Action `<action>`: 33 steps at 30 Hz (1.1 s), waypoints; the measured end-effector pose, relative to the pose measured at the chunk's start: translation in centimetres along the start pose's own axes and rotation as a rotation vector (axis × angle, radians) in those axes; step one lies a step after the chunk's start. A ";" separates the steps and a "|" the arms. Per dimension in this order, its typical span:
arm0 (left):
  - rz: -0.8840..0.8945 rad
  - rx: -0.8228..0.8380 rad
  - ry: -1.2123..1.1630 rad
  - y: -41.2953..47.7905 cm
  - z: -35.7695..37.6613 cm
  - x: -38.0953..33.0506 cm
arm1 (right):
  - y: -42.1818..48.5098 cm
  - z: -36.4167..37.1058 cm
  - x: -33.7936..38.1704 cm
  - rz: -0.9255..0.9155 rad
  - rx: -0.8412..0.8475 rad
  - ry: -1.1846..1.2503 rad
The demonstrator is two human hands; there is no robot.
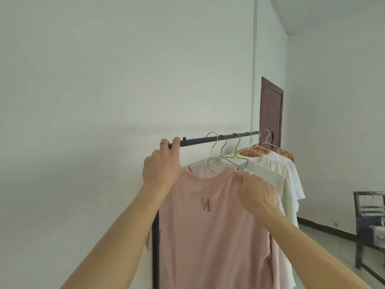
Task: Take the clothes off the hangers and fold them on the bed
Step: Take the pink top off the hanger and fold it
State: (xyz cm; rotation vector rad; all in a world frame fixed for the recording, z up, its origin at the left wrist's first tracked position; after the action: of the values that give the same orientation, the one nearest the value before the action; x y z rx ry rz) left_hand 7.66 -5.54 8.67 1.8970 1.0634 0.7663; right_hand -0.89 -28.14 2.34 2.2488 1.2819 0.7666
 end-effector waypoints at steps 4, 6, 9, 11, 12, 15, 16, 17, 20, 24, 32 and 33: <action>-0.017 0.008 0.014 -0.4 -0.4 0.0 | -1.0 -4.6 -2.2 0.015 -0.113 -0.043; -0.033 0.045 0.004 -0.5 -0.4 0.1 | -2.3 -6.1 -3.6 0.048 -0.130 -0.080; -0.079 0.077 -0.072 -0.4 -0.4 0.4 | -5.3 -7.8 -6.2 0.113 -0.161 -0.118; -0.091 0.062 -0.137 -0.2 -0.6 0.6 | -8.0 -9.0 -7.8 0.163 -0.197 -0.151; -0.087 0.033 -0.168 -0.2 -0.6 0.8 | -9.5 -9.6 -8.6 0.182 -0.214 -0.159; 0.064 -0.156 -0.234 -1.4 -1.5 -0.4 | -14.7 -11.3 -10.8 0.234 -0.258 -0.197; 0.131 -0.196 -0.270 -2.1 -1.8 -1.3 | -16.6 -11.7 -11.4 0.242 -0.276 -0.215; 0.183 -0.185 -0.342 -2.9 -1.9 -2.6 | -18.5 -12.2 -11.9 0.253 -0.297 -0.235; 0.275 0.173 -0.685 -6.9 -2.0 -7.8 | -24.7 -13.9 -13.0 0.291 -0.327 -0.271; 0.456 0.666 -1.039 -14.2 -2.8 -15.3 | -32.0 -17.6 -13.8 0.408 -0.345 -0.310; 0.761 0.637 -1.306 -22.7 -13.2 -27.7 | -46.1 -29.2 -16.3 0.645 -0.388 -0.411; 0.796 0.611 -1.327 -23.5 -14.7 -29.0 | -47.9 -30.8 -16.6 0.692 -0.381 -0.416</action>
State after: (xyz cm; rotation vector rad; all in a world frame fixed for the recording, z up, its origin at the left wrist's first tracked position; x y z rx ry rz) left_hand -26.55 -18.40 -7.86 2.6265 -0.3854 -0.5830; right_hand -58.16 -16.92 -8.04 2.3427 0.1314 0.6357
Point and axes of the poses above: each hand's wrist, its own y-axis towards the middle knuckle, its own z-axis out of the palm, x = y × z, the point moved 3 cm from there along y, towards the middle knuckle, and after that the axes turned 1 degree about z, right-handed, at the moved point
